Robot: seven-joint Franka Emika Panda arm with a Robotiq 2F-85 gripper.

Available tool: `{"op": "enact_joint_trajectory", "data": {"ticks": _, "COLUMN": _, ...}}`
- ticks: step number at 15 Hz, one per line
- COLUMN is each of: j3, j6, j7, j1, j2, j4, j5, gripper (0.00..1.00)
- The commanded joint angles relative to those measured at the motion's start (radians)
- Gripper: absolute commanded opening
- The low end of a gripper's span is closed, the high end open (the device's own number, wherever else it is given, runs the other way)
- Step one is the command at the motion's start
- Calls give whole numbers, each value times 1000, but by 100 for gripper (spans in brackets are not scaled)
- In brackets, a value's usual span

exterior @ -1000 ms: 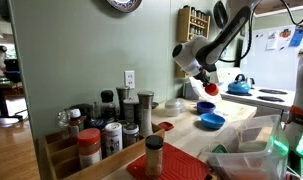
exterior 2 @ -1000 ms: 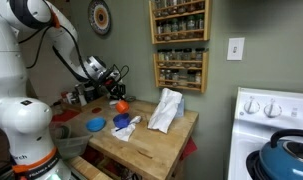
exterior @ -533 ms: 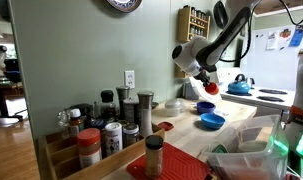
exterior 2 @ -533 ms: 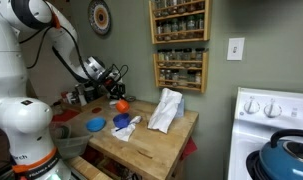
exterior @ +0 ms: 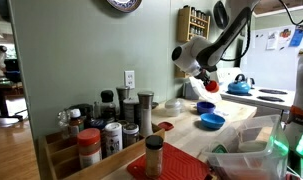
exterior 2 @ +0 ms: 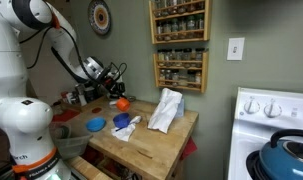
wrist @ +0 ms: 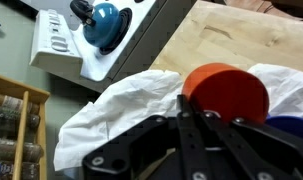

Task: Pour some water from the blue bowl into the orange bowl then pour some water from the orange bowl into the blue cup

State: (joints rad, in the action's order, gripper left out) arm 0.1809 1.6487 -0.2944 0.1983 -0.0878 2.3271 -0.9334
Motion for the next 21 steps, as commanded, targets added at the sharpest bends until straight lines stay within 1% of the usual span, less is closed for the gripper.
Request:
{"op": "enact_joint_trajectory", "data": {"ticks": 1, "j3": 11, "j6": -44, "j7": -20, "j1": 12, "j2": -18, "j4": -14, "j5": -32, "gripper": 1}}
{"op": "enact_joint_trajectory", "data": {"ticks": 21, "j3": 42, "j6": -139, "j7": -22, "j1": 39, "j2": -20, "j4": -25, "j5": -97, "gripper": 1}}
